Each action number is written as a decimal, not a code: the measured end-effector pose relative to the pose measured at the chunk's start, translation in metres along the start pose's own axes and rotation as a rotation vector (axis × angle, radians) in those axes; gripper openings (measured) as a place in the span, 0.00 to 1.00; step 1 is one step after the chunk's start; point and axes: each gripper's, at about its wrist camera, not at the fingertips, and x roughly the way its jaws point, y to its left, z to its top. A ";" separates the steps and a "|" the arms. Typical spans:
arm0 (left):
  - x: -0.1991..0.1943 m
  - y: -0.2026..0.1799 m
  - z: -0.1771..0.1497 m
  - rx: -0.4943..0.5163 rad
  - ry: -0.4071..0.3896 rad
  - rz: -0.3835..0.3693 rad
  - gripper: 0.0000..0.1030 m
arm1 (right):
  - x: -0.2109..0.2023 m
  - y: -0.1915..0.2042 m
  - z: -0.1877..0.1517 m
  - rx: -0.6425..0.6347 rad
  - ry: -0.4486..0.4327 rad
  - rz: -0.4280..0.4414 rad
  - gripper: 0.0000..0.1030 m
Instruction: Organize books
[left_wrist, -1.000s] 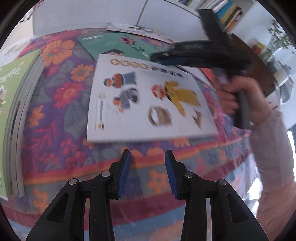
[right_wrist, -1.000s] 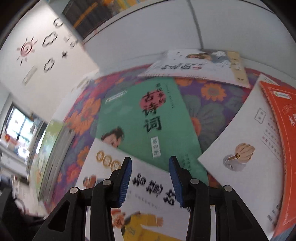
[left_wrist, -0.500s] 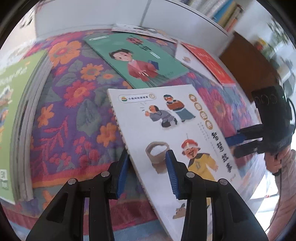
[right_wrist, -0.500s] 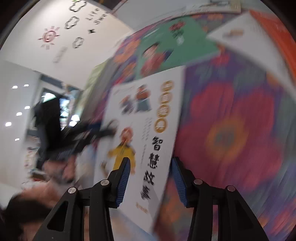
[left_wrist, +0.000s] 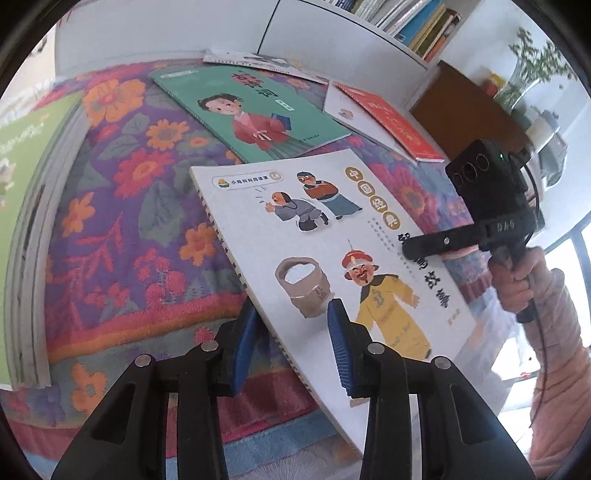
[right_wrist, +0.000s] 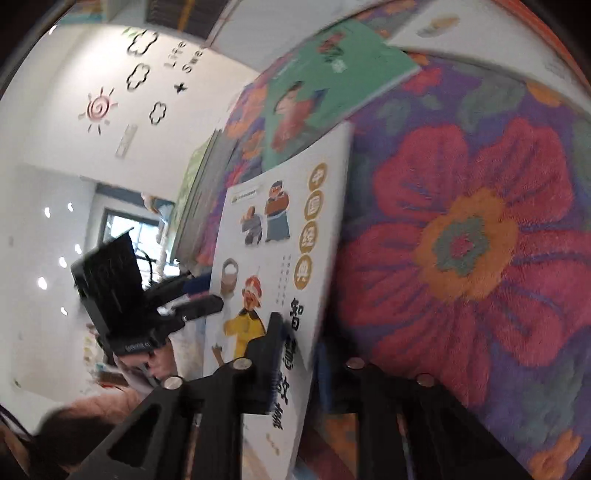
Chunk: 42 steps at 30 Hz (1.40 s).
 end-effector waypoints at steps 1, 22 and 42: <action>0.002 -0.004 0.000 0.012 -0.003 0.023 0.35 | -0.001 -0.003 0.000 0.000 -0.004 0.013 0.09; 0.004 -0.001 0.001 0.023 -0.052 0.008 0.36 | -0.004 0.007 -0.016 -0.053 -0.080 -0.034 0.10; 0.001 -0.018 0.014 -0.012 -0.002 0.106 0.35 | -0.003 0.051 -0.049 0.004 -0.214 -0.278 0.16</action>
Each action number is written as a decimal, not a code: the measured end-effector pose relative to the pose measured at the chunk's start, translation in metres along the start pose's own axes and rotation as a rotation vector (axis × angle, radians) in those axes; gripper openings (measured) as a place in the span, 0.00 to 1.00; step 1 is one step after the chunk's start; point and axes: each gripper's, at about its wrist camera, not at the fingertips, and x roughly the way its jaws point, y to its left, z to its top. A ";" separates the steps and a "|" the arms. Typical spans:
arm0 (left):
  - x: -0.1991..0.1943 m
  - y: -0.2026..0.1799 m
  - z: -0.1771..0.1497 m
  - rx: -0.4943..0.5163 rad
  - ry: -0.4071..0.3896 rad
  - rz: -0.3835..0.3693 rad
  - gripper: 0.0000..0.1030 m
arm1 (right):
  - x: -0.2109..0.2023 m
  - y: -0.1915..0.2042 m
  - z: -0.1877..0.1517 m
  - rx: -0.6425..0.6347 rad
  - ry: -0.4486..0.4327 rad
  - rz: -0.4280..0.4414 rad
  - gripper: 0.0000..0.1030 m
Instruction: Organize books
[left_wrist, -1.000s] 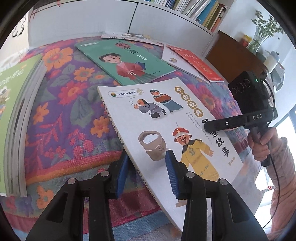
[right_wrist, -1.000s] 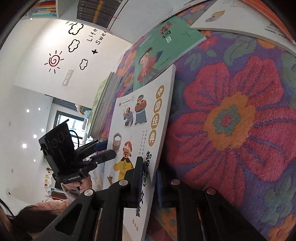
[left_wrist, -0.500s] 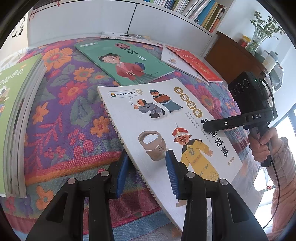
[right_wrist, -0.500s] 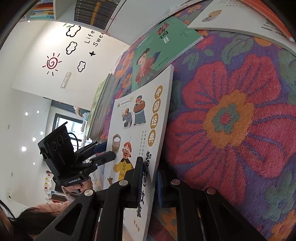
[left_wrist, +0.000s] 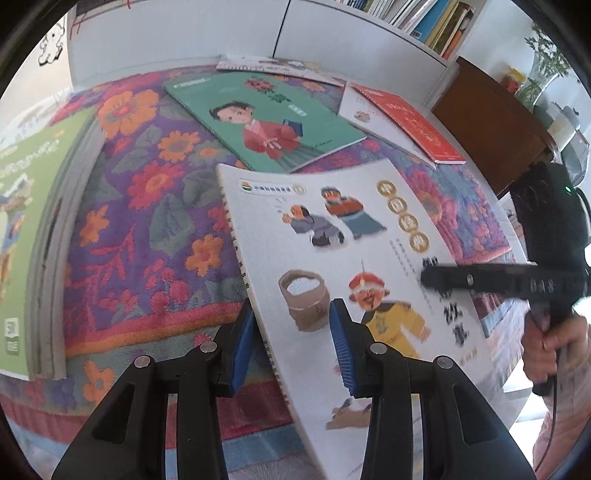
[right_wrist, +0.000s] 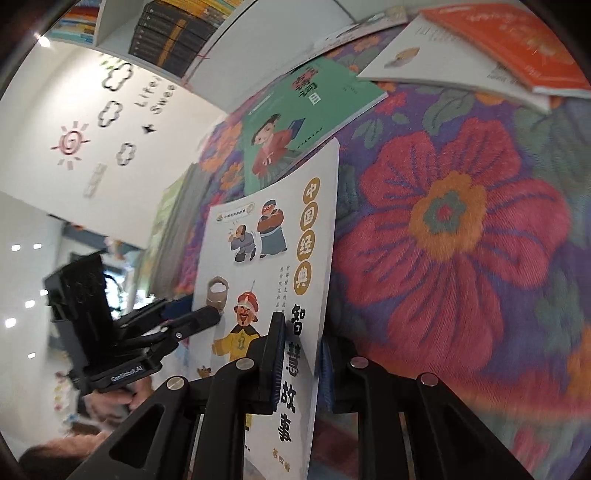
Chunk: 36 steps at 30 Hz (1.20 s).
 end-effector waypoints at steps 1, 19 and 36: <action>-0.003 -0.001 0.000 0.006 -0.007 -0.002 0.35 | -0.002 0.005 -0.004 -0.006 0.002 0.001 0.16; -0.044 0.001 0.001 0.023 -0.078 -0.019 0.35 | -0.026 0.060 -0.018 -0.032 -0.003 0.005 0.16; -0.013 0.031 -0.023 -0.066 0.020 -0.123 0.34 | 0.008 0.013 -0.003 0.004 0.011 -0.046 0.19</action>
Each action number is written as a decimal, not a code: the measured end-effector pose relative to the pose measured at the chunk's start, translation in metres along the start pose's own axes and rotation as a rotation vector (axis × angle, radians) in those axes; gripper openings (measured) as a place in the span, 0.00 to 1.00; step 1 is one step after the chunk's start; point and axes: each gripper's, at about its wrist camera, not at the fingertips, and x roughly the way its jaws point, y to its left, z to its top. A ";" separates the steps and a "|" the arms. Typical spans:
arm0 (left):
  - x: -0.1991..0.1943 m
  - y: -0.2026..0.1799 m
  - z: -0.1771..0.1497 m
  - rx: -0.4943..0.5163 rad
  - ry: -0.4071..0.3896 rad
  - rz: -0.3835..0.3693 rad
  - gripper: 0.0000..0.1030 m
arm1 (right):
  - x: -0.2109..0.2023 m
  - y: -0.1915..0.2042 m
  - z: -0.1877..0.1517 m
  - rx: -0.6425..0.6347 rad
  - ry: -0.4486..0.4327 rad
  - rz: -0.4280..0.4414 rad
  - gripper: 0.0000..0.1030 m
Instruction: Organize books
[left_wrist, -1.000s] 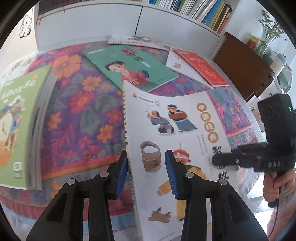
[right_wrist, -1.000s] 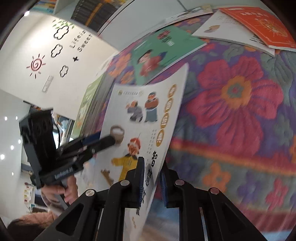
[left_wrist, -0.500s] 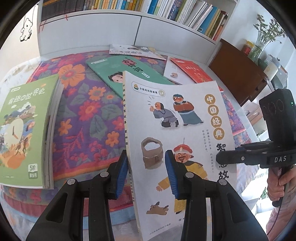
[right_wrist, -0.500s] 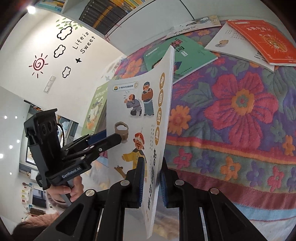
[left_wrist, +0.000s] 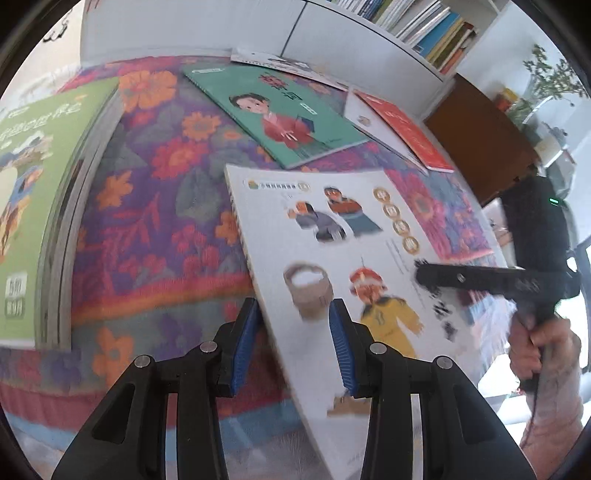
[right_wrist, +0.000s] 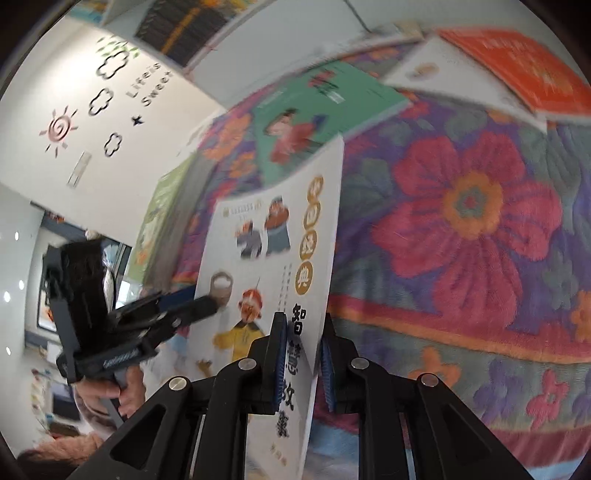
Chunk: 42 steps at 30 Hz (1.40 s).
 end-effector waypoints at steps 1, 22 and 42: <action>-0.001 0.002 -0.003 -0.010 0.012 -0.025 0.34 | 0.001 -0.004 0.000 0.010 0.009 0.026 0.19; 0.012 0.016 0.010 -0.049 0.040 -0.136 0.24 | 0.007 -0.013 0.000 -0.112 0.098 0.116 0.18; 0.011 0.011 0.010 -0.045 0.015 -0.079 0.25 | 0.013 0.026 -0.011 -0.216 0.060 -0.094 0.29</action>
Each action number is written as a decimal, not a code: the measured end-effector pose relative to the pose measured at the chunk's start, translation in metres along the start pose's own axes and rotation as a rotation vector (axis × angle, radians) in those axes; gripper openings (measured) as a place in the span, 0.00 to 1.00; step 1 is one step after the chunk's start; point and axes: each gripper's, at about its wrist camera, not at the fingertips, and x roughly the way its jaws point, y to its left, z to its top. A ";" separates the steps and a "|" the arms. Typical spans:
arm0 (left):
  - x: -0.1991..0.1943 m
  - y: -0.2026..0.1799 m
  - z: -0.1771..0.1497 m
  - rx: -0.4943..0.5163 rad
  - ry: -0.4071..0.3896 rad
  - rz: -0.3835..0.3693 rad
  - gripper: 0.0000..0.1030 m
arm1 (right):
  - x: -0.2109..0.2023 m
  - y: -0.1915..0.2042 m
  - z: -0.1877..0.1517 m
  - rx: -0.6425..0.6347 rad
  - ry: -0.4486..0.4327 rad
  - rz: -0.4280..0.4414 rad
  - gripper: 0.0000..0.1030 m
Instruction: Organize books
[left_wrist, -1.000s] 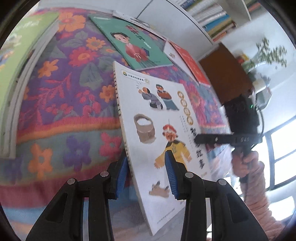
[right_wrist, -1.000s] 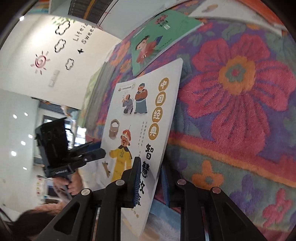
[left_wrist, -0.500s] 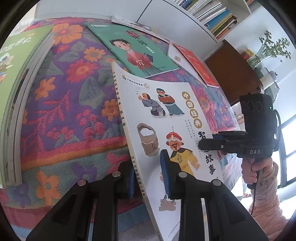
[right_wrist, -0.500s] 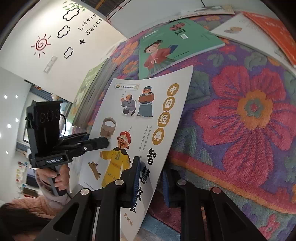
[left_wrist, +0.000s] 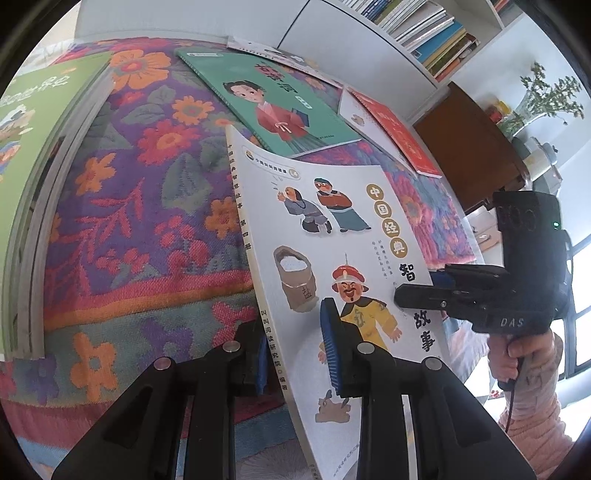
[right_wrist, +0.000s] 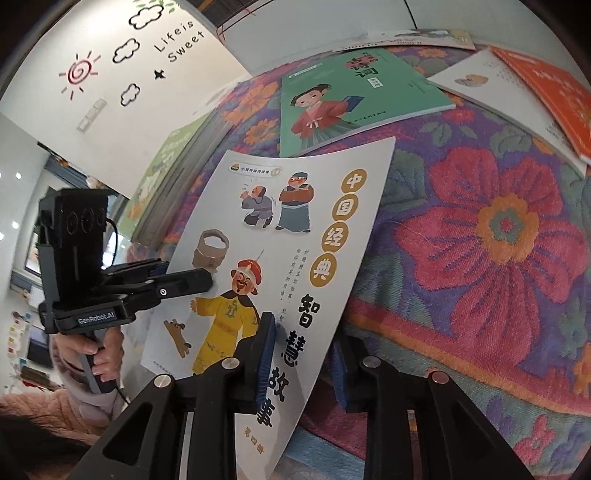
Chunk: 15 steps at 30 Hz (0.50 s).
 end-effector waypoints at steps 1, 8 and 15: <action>0.000 -0.003 0.001 0.001 0.005 0.020 0.25 | 0.000 0.002 -0.001 0.004 0.001 -0.017 0.30; -0.004 -0.033 0.007 0.091 0.044 0.172 0.28 | -0.008 0.012 0.001 0.028 0.019 0.014 0.29; -0.019 -0.046 0.019 0.127 0.014 0.168 0.28 | -0.028 0.025 0.006 0.021 -0.002 0.020 0.28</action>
